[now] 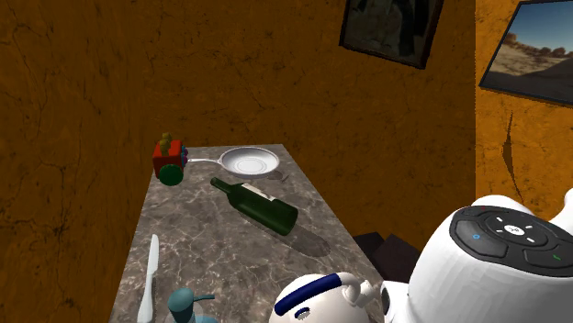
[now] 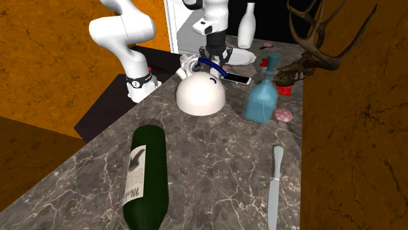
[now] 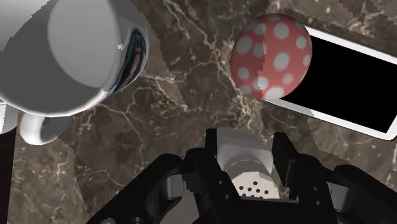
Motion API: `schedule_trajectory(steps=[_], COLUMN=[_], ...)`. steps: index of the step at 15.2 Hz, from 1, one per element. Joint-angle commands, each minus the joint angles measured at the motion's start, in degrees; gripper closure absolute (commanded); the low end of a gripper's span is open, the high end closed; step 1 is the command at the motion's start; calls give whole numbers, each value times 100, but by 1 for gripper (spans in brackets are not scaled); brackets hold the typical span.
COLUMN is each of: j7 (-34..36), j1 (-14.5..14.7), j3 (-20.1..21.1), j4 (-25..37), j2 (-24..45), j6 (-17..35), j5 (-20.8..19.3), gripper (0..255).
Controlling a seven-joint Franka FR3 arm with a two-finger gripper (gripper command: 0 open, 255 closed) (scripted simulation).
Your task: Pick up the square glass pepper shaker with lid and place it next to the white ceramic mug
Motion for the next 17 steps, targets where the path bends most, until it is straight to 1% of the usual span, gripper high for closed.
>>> schedule_trajectory(steps=[1,5,6,11,15,17], j7=[-3,-3,-3,-3,44,44], j1=[-1,-1,-1,-1,91,92], j3=[7,6,6,6,-552,-553], j4=[-6,-6,-6,-6,361,360], j2=[6,6,6,6,-472,-473], j6=[15,14,14,14,-875,-875], j5=[4,4,4,4,-283,-283], gripper=[255,255,0,0,0,0])
